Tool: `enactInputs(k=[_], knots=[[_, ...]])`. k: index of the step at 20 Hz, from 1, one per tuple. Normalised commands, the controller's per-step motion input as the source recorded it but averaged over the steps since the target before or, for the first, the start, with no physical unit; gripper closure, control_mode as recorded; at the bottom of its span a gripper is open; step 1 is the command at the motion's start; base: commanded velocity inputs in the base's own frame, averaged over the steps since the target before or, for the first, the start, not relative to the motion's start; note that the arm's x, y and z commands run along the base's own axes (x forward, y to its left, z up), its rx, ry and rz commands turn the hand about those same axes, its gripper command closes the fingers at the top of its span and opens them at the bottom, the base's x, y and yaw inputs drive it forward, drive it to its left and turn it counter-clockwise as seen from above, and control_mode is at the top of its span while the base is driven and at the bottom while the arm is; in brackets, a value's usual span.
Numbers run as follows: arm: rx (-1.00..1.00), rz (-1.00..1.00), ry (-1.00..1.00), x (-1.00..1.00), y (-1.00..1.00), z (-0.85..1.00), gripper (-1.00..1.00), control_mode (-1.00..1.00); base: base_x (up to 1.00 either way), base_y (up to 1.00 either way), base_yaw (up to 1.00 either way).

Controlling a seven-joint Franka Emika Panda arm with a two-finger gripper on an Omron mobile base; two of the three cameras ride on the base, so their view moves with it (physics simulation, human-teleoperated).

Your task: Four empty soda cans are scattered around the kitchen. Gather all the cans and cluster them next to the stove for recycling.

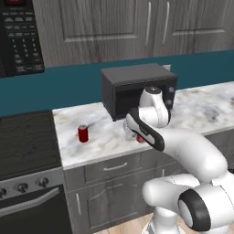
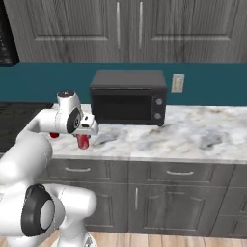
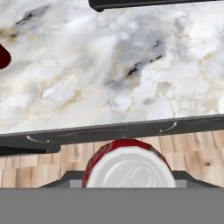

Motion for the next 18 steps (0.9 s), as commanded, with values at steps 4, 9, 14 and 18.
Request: enactInputs(k=[4, 9, 14, 18], knots=[[0.0, 0.0, 0.0, 0.0, 0.0, 0.0, 1.0, 1.0, -0.02, 0.79, -0.04], [0.0, 0.0, 0.0, 0.0, 0.0, 0.0, 1.0, 1.0, 0.0, 0.71, -0.05], [0.0, 0.0, 0.0, 0.0, 0.0, 0.0, 1.0, 1.0, 0.0, 0.61, -0.05], [0.0, 0.0, 0.0, 0.0, 0.0, 0.0, 1.0, 1.0, 0.08, 0.47, -0.04]])
